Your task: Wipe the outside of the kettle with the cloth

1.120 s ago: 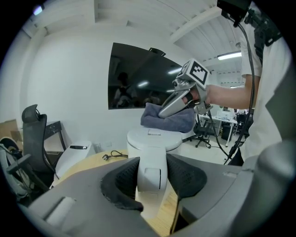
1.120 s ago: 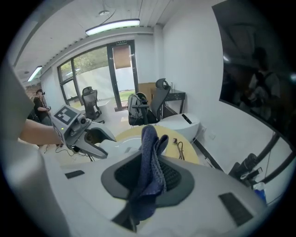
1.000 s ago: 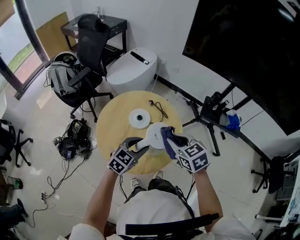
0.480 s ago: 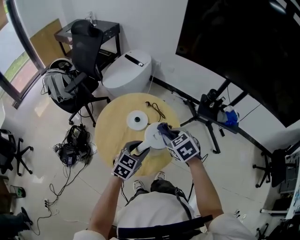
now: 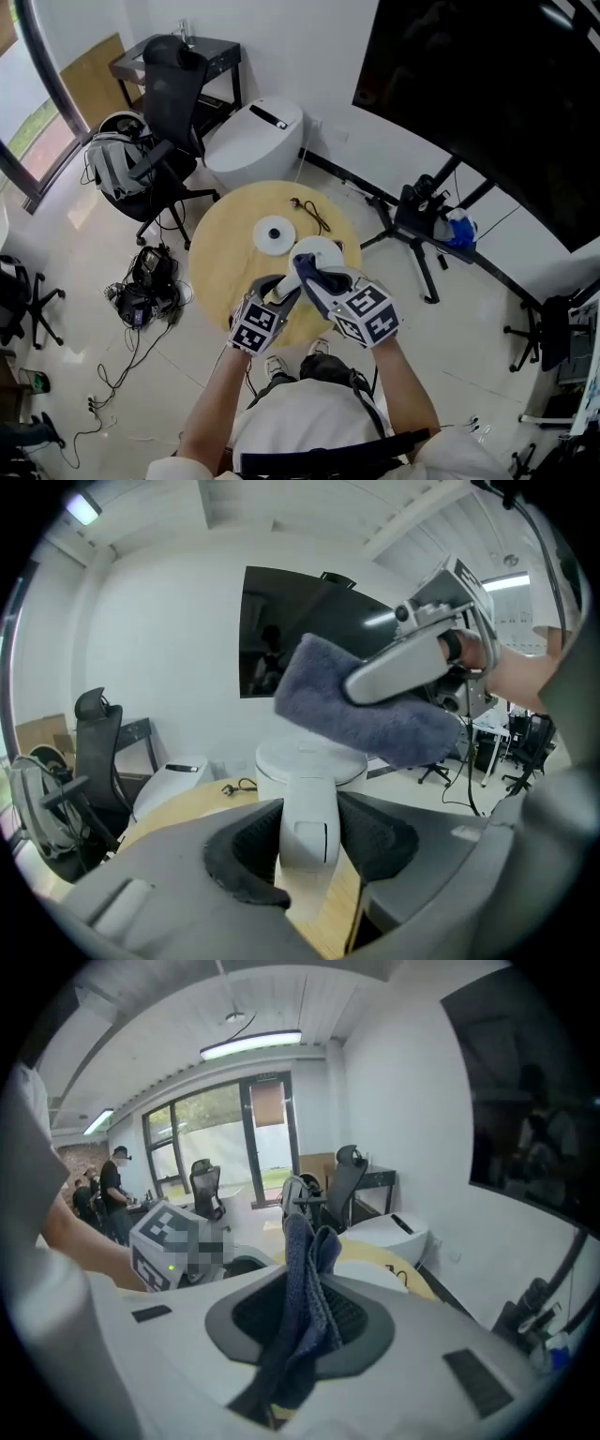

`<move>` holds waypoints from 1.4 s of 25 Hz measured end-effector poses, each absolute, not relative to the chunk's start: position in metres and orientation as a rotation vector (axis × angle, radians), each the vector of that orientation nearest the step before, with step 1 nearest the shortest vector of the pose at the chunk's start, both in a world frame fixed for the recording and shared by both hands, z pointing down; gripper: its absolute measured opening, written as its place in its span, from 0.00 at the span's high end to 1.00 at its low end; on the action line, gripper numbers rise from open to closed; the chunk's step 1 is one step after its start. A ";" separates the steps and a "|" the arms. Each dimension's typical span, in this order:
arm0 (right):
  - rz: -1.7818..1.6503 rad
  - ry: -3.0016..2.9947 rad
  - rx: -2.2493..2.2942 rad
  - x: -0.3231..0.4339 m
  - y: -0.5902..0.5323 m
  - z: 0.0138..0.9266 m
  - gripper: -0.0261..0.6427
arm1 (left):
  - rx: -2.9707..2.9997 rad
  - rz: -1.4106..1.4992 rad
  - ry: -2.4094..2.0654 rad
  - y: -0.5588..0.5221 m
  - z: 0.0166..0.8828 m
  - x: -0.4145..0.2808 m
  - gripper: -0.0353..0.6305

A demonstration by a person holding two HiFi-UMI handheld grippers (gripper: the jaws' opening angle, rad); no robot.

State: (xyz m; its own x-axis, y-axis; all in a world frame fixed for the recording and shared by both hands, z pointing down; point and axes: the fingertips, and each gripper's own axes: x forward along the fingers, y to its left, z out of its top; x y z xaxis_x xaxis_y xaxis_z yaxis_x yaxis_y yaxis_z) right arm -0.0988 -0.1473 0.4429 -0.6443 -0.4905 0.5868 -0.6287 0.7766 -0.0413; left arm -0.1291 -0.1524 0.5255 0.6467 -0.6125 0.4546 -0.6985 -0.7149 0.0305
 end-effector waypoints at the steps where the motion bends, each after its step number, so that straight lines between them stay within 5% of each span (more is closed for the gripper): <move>1: 0.330 -2.419 0.878 -0.089 -0.143 0.439 0.84 | 2.657 0.618 -1.078 -0.154 0.525 -0.129 0.69; 20: 0.547 -2.500 0.853 -0.084 -0.116 0.532 0.84 | 2.674 0.669 -1.012 -0.154 0.521 -0.129 0.69; 35: 0.779 -2.146 0.869 -0.093 -0.112 0.713 0.84 | 2.689 0.680 -0.960 -0.151 0.517 -0.132 0.69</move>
